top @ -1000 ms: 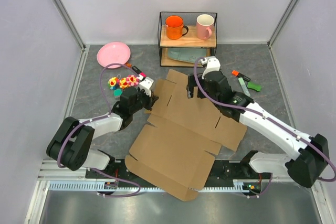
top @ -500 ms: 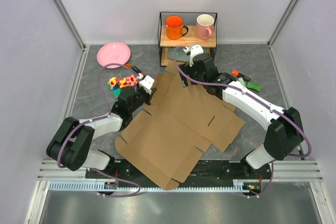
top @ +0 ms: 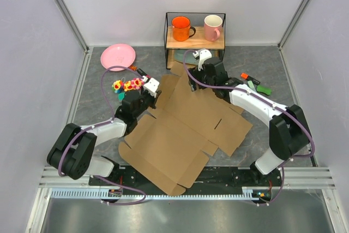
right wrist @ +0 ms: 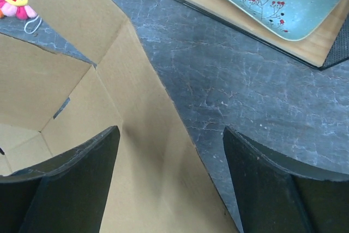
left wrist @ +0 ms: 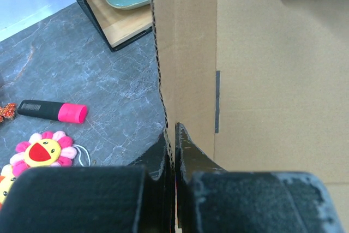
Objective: Fold the paper box
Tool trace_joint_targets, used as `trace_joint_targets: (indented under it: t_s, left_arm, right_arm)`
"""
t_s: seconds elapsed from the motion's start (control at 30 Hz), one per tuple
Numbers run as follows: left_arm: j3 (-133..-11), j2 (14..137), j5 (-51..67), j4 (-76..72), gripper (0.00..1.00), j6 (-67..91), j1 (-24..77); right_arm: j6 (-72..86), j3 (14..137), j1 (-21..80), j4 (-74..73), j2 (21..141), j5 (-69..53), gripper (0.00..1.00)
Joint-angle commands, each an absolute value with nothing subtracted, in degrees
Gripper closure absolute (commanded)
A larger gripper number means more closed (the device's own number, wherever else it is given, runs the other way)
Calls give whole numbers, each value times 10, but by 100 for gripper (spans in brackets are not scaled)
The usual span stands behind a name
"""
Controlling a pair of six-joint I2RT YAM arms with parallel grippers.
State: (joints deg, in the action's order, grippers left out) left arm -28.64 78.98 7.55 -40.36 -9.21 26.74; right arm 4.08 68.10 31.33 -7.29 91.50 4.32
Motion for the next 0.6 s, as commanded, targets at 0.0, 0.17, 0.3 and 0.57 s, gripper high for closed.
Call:
trace_joint_targets:
  t_s: [0.0, 0.17, 0.3, 0.57]
  left_arm:
    - [-287, 773, 67, -428, 98, -90, 269]
    - [-289, 778, 71, -425, 98, -79, 270]
    - [-290, 787, 76, -417, 98, -64, 273]
    - [-323, 740, 63, -325, 63, -30, 286]
  right_arm:
    - [45, 678, 312, -25, 928, 4, 17]
    - [46, 686, 312, -25, 944, -15, 37]
    - [54, 665, 312, -4, 940, -21, 53]
    - [35, 650, 314, -4, 933, -19, 85]
